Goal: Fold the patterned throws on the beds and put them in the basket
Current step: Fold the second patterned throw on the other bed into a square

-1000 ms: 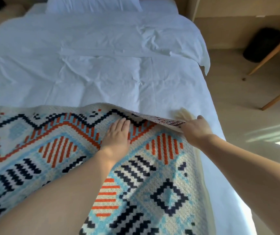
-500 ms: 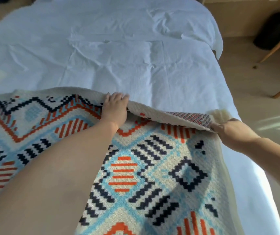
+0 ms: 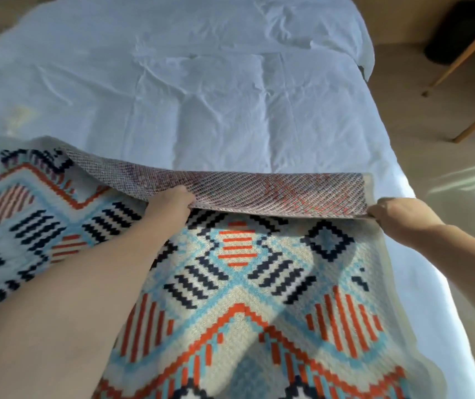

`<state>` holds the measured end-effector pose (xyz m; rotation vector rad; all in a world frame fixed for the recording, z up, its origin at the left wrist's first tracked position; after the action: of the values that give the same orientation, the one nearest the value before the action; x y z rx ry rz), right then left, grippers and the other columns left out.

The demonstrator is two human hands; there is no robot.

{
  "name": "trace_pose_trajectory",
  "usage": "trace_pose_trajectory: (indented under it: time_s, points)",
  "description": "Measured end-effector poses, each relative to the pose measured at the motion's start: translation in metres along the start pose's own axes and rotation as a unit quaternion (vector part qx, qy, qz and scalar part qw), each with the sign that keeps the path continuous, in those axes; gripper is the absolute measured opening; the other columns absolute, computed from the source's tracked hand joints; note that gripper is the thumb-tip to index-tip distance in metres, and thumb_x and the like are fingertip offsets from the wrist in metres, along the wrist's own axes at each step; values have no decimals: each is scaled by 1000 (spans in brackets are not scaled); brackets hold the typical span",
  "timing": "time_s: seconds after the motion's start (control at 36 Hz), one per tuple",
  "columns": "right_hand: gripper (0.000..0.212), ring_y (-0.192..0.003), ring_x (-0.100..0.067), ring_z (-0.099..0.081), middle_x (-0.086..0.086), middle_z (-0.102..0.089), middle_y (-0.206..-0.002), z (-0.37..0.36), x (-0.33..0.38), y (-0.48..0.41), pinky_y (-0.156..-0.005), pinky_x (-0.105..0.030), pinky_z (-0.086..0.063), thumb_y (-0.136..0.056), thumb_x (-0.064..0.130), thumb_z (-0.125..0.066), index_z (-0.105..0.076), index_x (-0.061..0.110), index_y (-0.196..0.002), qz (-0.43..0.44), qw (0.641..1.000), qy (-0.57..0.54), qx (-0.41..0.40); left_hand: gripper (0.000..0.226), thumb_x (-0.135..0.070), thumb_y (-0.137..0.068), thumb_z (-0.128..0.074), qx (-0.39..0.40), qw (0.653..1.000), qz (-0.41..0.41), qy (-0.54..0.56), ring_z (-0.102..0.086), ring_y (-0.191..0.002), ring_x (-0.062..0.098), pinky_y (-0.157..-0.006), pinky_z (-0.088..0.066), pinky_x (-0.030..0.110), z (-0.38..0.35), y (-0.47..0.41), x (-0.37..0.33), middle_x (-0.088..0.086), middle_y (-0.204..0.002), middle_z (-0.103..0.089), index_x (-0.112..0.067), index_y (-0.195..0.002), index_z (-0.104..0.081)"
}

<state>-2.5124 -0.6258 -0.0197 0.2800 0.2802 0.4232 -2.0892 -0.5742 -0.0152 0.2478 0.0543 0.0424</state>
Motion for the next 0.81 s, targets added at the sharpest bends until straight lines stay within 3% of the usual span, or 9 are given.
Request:
trace_pose_trajectory:
  time_s: [0.14, 0.36, 0.53, 0.67, 0.81]
  points:
    - [23, -94, -20, -63, 4, -63, -102, 7, 10, 45, -63, -21, -33, -93, 20, -45, -66, 24, -101, -25, 999, 40, 16, 23, -21, -97, -47, 44, 998, -49, 13, -55, -83, 21, -72, -50, 40, -9, 54, -10, 0, -94, -56, -18, -104, -69]
    - [20, -89, -30, -63, -7, -65, -93, 4, 16, 112, -64, -25, -40, -92, 19, -46, -64, 11, -93, -77, 996, -34, 13, 27, -22, -101, -43, 58, 996, -63, 39, -54, -89, 20, -71, -46, 35, -20, 122, -18, -1, -99, -56, -19, -115, -66]
    - [19, -95, -27, -59, -6, -60, -96, 10, 31, 151, -64, -26, -35, -96, 17, -44, -62, 16, -90, -37, 999, 6, -8, 26, -21, -99, -44, 49, 997, -44, 26, -56, -88, 20, -68, -44, 34, -28, 166, -24, -1, -97, -56, -18, -111, -67]
    - [22, -97, -25, -59, -4, -60, -102, -4, 27, 172, -62, -25, -33, -92, 14, -46, -66, 15, -101, 0, 1000, 26, -11, 27, -22, -101, -42, 72, 996, -27, 33, -56, -92, 22, -74, -47, 37, -37, 204, -37, 1, -100, -56, -16, -112, -66]
    - [24, -97, -20, -59, 0, -59, -103, -14, 19, 199, -66, -25, -43, -94, 17, -42, -65, 19, -102, 17, 999, 43, -15, 26, -22, -102, -41, 76, 996, -3, 37, -55, -86, 20, -72, -49, 40, -47, 243, -60, 1, -96, -55, -13, -101, -66]
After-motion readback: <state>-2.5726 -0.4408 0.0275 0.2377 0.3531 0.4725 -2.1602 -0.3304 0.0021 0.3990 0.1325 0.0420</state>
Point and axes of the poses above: each hand's wrist, its own y-axis away from the middle knuckle, its own z-axis out of the back of the hand, x = y × z, the point moved 7 cm from there along -y, towards the middle knuckle
